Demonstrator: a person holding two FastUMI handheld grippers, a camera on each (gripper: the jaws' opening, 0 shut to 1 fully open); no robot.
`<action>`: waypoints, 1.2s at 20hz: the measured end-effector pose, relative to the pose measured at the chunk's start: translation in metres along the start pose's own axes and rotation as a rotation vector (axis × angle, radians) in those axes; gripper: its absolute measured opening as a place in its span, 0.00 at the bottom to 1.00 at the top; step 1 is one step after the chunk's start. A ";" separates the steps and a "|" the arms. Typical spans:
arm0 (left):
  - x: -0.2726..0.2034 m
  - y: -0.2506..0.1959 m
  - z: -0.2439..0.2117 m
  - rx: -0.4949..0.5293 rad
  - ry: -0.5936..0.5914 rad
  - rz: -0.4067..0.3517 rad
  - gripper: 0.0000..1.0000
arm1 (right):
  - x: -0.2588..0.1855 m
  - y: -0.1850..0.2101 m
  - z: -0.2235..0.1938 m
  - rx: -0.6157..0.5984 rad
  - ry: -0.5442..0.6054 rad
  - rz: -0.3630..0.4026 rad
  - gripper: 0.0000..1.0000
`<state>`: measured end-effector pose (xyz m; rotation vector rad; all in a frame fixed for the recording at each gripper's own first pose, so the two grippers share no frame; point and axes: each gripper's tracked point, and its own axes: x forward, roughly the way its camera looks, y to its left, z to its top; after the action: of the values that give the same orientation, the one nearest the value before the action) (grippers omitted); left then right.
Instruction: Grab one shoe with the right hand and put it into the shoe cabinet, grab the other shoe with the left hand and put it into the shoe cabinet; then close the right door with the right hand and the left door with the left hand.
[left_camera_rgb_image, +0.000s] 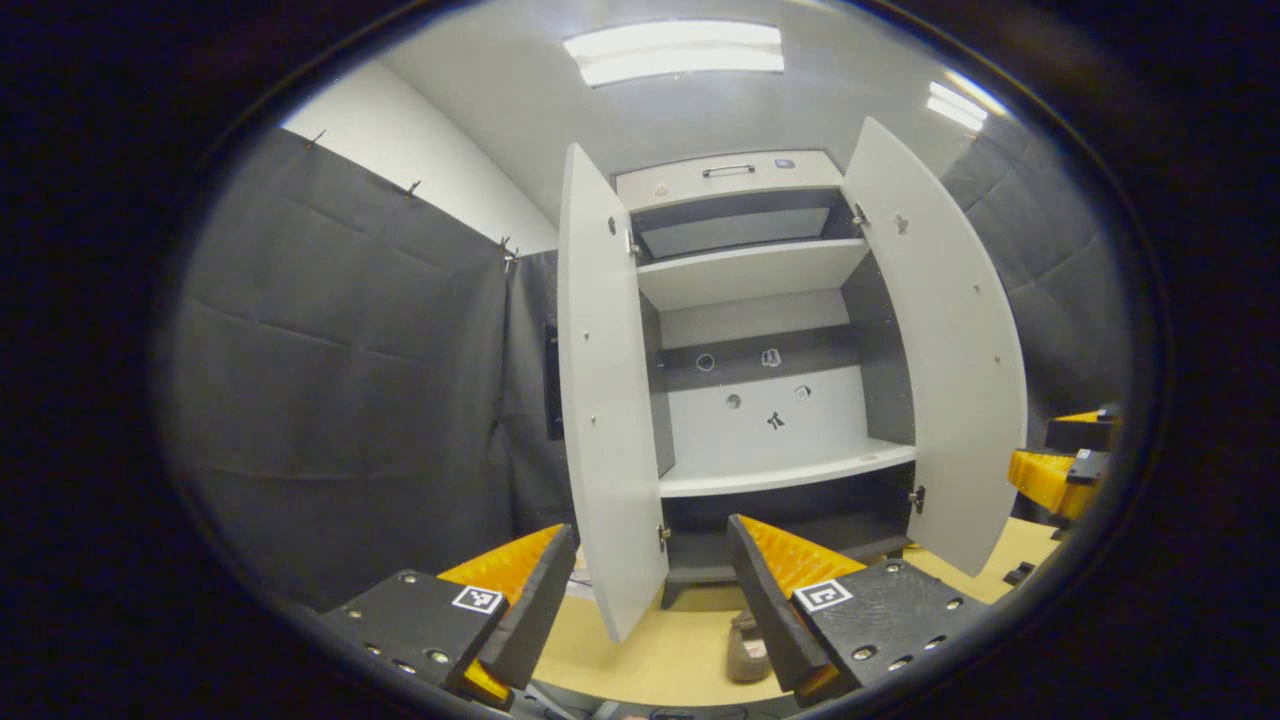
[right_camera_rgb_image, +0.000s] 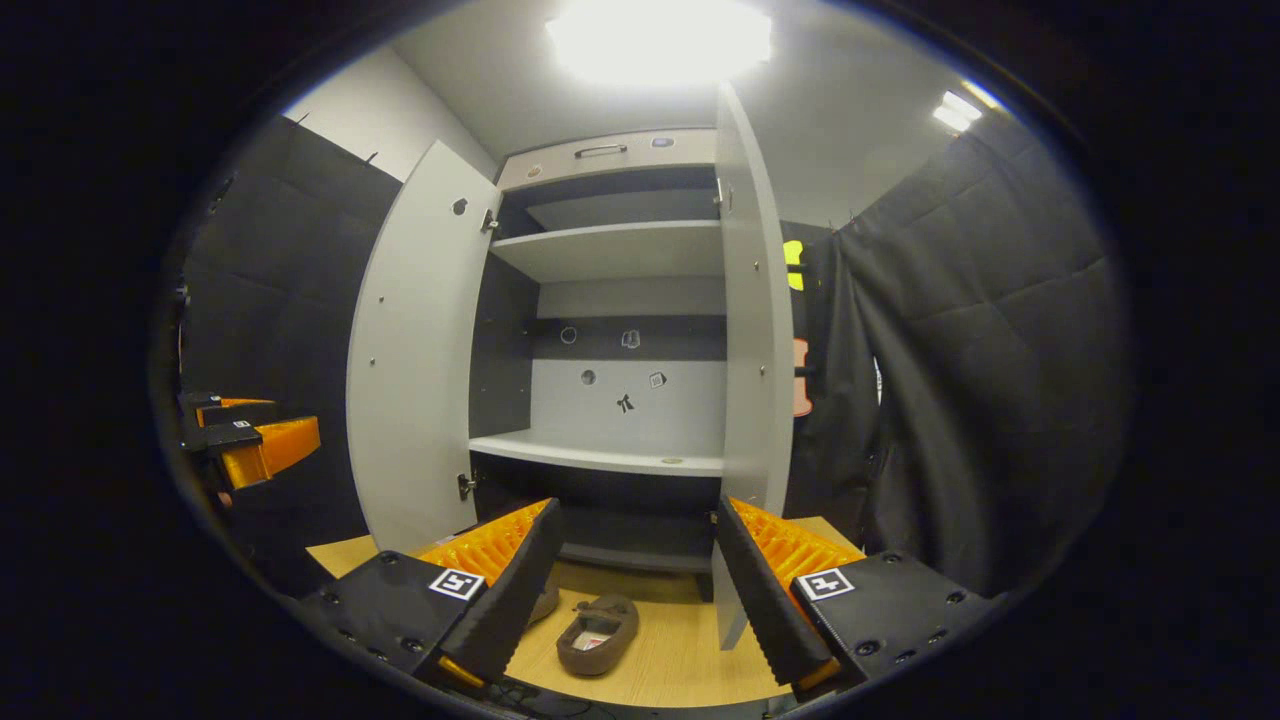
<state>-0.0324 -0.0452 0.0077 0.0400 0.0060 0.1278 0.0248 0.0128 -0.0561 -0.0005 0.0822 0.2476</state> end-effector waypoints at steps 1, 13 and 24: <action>0.003 0.003 0.000 0.012 0.003 0.009 0.88 | 0.007 0.007 -0.006 0.008 0.016 0.015 0.97; 0.055 0.056 -0.028 -0.002 0.007 0.053 0.96 | 0.099 0.084 -0.123 0.022 0.302 0.112 0.97; 0.075 0.099 -0.051 0.017 0.050 0.114 0.92 | 0.136 0.106 -0.225 0.041 0.589 0.132 0.98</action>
<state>0.0287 0.0643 -0.0399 0.0542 0.0548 0.2429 0.1119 0.1462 -0.2904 -0.0277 0.6752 0.3723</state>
